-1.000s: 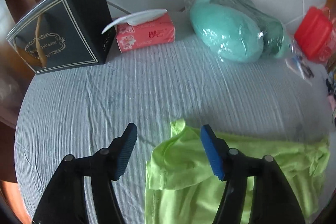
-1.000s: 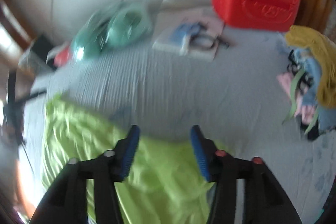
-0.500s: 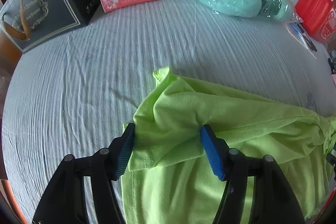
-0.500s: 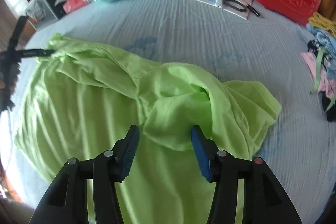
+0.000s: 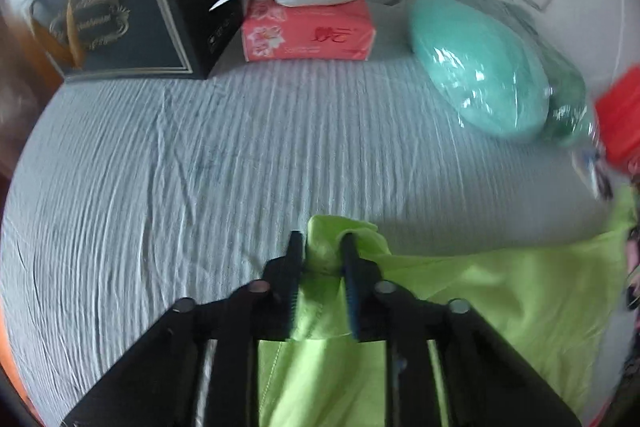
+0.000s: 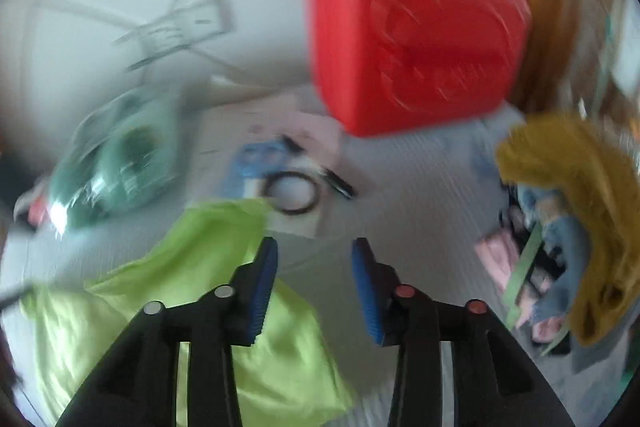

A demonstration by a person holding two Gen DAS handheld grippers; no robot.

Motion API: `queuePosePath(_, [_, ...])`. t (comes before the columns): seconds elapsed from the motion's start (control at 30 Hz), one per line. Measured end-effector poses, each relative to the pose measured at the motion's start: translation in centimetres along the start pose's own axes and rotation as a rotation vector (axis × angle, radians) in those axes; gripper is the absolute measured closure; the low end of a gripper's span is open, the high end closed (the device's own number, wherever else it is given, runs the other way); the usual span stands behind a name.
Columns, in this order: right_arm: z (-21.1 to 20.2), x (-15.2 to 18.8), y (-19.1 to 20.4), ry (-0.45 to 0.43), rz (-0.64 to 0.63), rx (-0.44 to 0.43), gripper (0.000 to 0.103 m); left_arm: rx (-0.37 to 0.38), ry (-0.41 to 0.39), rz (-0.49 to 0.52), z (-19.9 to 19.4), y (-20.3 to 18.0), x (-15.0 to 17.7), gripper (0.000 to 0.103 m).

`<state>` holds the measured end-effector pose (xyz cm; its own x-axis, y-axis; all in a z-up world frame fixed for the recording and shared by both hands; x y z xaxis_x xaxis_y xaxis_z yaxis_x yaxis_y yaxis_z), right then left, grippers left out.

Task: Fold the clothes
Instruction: 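Spread the T-shirt flat on the bed and open both grippers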

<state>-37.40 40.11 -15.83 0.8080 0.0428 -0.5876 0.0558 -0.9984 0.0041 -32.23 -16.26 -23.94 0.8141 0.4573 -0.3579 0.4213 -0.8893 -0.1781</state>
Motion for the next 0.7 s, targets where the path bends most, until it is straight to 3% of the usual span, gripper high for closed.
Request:
queuePosePath(0.03, [-0.3, 0.4, -0.2, -0.003, 0.018, -0.017, 0.064, -0.001, -0.009, 0.003, -0.7, 0.3, 0.2, 0.059])
queuePosePath(0.1, [-1.1, 1.5, -0.4, -0.002, 0.031, -0.048, 0.064, -0.015, -0.033, 0.032, -2.1, 1.2, 1.1, 0.049])
queuePosePath(0.2, [-3.8, 4.9, -0.7, -0.004, -0.012, -0.059, 0.058, -0.024, -0.016, 0.053, -3.8, 3.1, 4.0, 0.049])
queuePosePath(0.23, [-4.8, 6.2, -0.8, -0.001, -0.027, -0.055, 0.053, -0.031, -0.006, 0.057, -4.3, 3.9, 5.4, 0.049])
queuePosePath(0.3, [-6.3, 8.9, -0.3, 0.02, -0.032, -0.077, 0.014, -0.045, 0.014, 0.064, -5.3, 5.4, 8.3, 0.049])
queuePosePath(0.33, [-7.1, 10.5, 0.0, 0.035, -0.021, -0.097, 0.01, -0.05, 0.026, 0.068, -5.7, 6.0, 9.8, 0.049])
queuePosePath(0.47, [-9.4, 17.5, 2.0, 0.119, -0.018, -0.174, 0.013, -0.061, 0.075, 0.078, -6.9, 7.8, 15.9, 0.049])
queuePosePath(0.57, [-10.8, 22.3, 4.6, 0.182, -0.049, -0.212, 0.035, -0.031, 0.115, 0.066, -7.7, 8.1, 20.3, 0.049])
queuePosePath(0.7, [-11.7, 26.5, 7.3, 0.211, -0.05, -0.274, 0.036, 0.004, 0.15, 0.076, -7.7, 7.5, 24.0, 0.049])
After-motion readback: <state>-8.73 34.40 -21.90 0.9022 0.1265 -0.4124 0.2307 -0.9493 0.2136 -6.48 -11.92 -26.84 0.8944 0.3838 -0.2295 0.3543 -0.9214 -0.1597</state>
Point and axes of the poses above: each gripper's, at about its wrist camera, not at the fingertips, and z roughly the way its jaws point, y to its left, x to its underside, the point moved 8 cm from there along z, roughly the way its jaws point, and after that the axes turned 12 degrees about -z, right-handed, at the moved point
